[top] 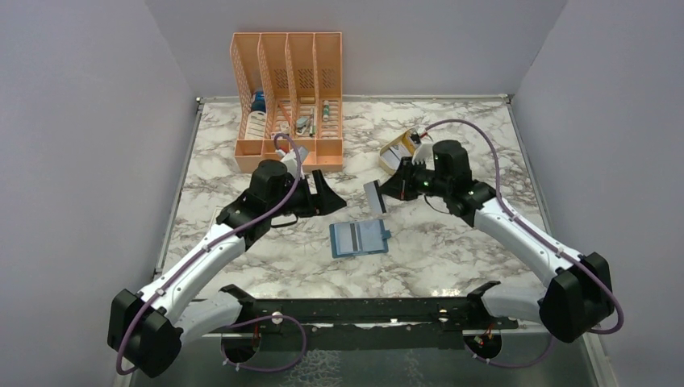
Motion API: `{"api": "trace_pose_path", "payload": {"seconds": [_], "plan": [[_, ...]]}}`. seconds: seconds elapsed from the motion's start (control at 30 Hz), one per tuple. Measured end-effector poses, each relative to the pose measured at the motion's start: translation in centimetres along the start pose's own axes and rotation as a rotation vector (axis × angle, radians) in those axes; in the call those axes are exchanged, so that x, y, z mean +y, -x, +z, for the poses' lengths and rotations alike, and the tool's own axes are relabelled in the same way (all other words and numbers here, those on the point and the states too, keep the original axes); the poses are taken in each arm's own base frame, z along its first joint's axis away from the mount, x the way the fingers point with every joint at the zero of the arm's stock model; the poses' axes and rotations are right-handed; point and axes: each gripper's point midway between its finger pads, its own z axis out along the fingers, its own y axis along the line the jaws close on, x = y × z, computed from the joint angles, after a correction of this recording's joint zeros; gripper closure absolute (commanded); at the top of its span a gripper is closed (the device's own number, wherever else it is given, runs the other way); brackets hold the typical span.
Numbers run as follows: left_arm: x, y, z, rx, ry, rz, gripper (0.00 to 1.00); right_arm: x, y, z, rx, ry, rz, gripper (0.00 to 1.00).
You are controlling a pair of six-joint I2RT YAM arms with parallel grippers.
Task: Put the credit cards into the card holder
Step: Pick up the credit card from the storage box.
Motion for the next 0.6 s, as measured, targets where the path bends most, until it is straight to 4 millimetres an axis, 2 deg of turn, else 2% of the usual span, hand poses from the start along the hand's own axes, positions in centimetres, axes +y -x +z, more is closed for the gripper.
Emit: {"api": "trace_pose_path", "payload": {"seconds": [0.27,0.37,0.47,0.6], "plan": [[-1.0,-0.6,0.6,-0.027,-0.098,-0.153,0.36,4.8,-3.6,-1.2,-0.024,0.341,0.219,0.99],[-1.6,-0.9,0.6,-0.016,-0.143,-0.216,0.42,5.7,-4.5,-1.5,-0.016,0.417,0.298,0.99],[-2.4,-0.8,0.7,-0.023,-0.202,-0.259,0.46,6.8,-4.1,-2.0,-0.031,0.474,0.334,0.99],[-3.2,-1.0,0.6,-0.012,-0.254,-0.312,0.56,8.4,-2.9,-2.7,-0.068,0.533,0.332,0.99]]}}
